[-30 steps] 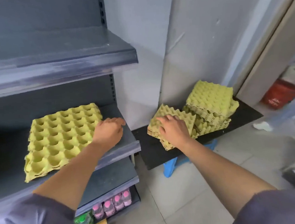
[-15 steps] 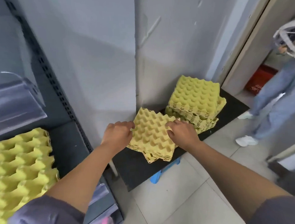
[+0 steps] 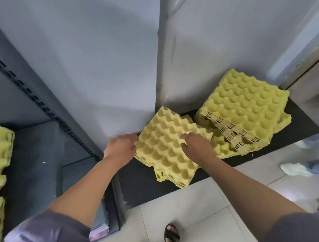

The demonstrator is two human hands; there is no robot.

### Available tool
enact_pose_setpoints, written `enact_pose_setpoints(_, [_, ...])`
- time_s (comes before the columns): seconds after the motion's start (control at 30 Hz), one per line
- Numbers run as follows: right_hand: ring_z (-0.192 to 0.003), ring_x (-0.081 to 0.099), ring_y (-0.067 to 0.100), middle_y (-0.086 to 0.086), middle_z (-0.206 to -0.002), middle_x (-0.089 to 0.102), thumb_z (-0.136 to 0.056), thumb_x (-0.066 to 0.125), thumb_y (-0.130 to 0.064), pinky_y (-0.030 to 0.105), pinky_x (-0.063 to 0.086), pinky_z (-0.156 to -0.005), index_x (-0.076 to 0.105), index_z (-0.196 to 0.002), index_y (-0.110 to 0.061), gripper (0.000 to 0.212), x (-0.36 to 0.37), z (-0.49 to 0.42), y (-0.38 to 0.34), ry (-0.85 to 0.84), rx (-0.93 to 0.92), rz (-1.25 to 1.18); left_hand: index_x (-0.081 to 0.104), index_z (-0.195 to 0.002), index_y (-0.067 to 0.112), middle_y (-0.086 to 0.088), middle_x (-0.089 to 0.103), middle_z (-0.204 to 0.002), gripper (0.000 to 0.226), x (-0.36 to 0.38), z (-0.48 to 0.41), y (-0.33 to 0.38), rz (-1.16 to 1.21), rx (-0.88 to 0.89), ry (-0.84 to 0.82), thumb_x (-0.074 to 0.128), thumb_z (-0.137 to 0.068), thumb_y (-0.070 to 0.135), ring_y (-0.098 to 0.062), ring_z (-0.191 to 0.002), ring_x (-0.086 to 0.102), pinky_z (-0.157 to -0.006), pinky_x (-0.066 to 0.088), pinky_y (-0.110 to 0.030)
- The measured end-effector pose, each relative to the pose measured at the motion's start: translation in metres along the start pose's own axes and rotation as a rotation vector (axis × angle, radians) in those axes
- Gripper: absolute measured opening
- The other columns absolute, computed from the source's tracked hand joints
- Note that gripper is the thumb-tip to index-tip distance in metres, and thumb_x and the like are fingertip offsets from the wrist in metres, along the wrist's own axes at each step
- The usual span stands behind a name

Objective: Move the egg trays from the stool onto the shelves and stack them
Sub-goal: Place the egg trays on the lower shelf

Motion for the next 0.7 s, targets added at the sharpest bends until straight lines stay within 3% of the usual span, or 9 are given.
enact_pose_setpoints(0.23, [-0.116, 0.050, 0.030, 0.008, -0.129, 0.050, -0.098, 0.041, -0.028, 0.040, 0.047, -0.088, 0.042, -0.140, -0.020, 0.043, 0.058, -0.041, 0.033, -0.081, 0.106, -0.068, 0.046, -0.131, 0.029, 0.000, 0.054, -0.129, 0.043, 0.049, -0.054, -0.005, 0.002, -0.052, -0.102, 0.042, -0.090, 0.020, -0.028, -0.113, 0.054, -0.091, 0.047, -0.039])
enact_pose_setpoints(0.4, [-0.128, 0.037, 0.033, 0.010, -0.143, 0.036, -0.097, 0.044, -0.029, 0.042, 0.040, -0.097, 0.033, -0.144, -0.015, 0.050, 0.104, -0.062, 0.066, -0.059, 0.294, -0.163, 0.033, -0.143, 0.024, -0.006, 0.042, -0.139, 0.054, 0.086, -0.091, -0.013, 0.051, -0.099, -0.135, 0.047, -0.091, 0.020, -0.029, -0.125, 0.043, -0.092, 0.041, -0.039])
enact_pose_setpoints(0.5, [-0.134, 0.028, 0.035, 0.010, -0.148, 0.028, -0.095, 0.045, -0.037, 0.045, 0.037, -0.100, 0.032, -0.145, -0.017, 0.055, 0.124, -0.066, 0.087, -0.013, 0.427, -0.176, 0.033, -0.143, 0.023, -0.010, 0.044, -0.136, 0.059, 0.115, -0.112, -0.023, 0.112, -0.108, -0.153, 0.051, -0.087, 0.018, -0.031, -0.122, 0.045, -0.092, 0.043, -0.041])
enact_pose_setpoints(0.7, [-0.144, 0.007, 0.035, 0.009, -0.156, 0.012, -0.097, 0.040, -0.046, 0.048, 0.021, -0.113, 0.028, -0.146, -0.024, 0.055, 0.140, -0.063, 0.094, 0.088, 0.489, -0.123, 0.040, -0.130, 0.027, -0.007, 0.053, -0.127, 0.049, 0.150, -0.133, -0.029, 0.252, -0.120, -0.188, 0.042, -0.081, 0.023, -0.034, -0.108, 0.055, -0.087, 0.048, -0.052])
Point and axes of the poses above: each hand's wrist, its own z-axis away from the middle knuckle, its own x-axis out of the palm, y = z × x, the point moved 9 cm from there along -z, towards the middle knuckle
